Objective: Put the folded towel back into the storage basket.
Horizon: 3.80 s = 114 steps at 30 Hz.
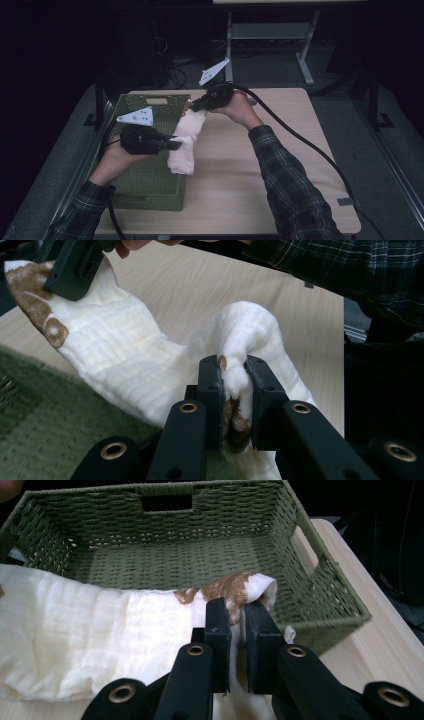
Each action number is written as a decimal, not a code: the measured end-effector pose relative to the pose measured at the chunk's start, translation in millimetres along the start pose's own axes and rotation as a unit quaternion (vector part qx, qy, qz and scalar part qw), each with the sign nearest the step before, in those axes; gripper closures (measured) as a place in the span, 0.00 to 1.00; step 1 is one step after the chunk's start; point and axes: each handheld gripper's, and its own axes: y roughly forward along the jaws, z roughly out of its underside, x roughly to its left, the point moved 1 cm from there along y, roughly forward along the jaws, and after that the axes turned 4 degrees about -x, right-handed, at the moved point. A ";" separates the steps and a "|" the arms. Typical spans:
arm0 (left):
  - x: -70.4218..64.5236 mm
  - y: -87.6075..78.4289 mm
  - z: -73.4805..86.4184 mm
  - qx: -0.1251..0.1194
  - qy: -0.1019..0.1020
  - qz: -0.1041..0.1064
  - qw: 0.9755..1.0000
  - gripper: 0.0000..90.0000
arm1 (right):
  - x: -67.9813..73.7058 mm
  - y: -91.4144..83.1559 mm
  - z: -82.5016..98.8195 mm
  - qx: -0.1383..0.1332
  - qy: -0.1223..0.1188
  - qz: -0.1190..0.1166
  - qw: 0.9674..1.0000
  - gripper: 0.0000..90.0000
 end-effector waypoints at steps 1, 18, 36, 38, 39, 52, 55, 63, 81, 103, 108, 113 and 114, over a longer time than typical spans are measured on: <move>0.8 -1.7 2.3 0.002 0.000 -0.002 1.000 0.87 | 0.8 3.1 -1.4 -0.001 0.006 -0.002 1.000 0.91; 7.7 -32.2 42.1 0.012 -0.030 -0.027 0.999 0.87 | 7.1 63.0 -17.4 0.002 -0.012 -0.024 1.000 0.91; 7.1 -25.7 59.8 0.011 -0.042 -0.030 0.999 0.56 | 12.9 87.1 -15.4 0.024 -0.016 -0.035 0.999 0.91; 7.6 -24.1 59.2 0.012 -0.043 -0.031 0.999 0.55 | 12.0 86.9 -15.4 0.024 -0.012 -0.035 0.999 0.91; 7.9 -22.7 58.8 0.013 -0.042 -0.031 0.999 0.55 | 11.1 87.1 -15.2 0.022 -0.014 -0.035 0.999 0.91; 8.1 -16.0 56.5 0.010 -0.035 -0.022 0.999 0.54 | -5.1 94.3 -14.6 0.017 -0.003 -0.025 1.000 0.90; 9.1 -15.7 57.4 0.010 -0.039 -0.022 0.999 0.54 | -14.4 92.0 -14.4 0.004 -0.005 0.007 1.000 0.73; 10.5 -12.1 53.5 0.004 -0.038 -0.021 0.999 0.53 | -17.4 74.2 -22.4 -0.015 -0.015 0.043 0.999 0.59; 8.4 23.2 26.8 0.009 -0.032 -0.025 0.999 0.46 | -19.2 22.3 0.5 -0.015 0.006 0.043 0.999 0.51; -15.2 67.1 -1.8 0.014 -0.025 -0.073 0.997 0.27 | -16.5 -46.0 49.0 -0.037 0.023 0.052 0.998 0.42; -20.6 79.7 -6.3 0.020 -0.022 -0.072 0.997 0.23 | -14.7 -57.7 62.3 -0.037 0.026 0.056 0.997 0.41; -27.9 95.8 -10.6 0.030 -0.017 -0.068 0.997 0.22 | -11.5 -67.9 75.4 -0.045 0.025 0.062 0.997 0.39; -29.4 99.3 -11.4 0.033 -0.015 -0.069 0.997 0.21 | -10.1 -70.1 79.5 -0.046 0.026 0.065 0.996 0.38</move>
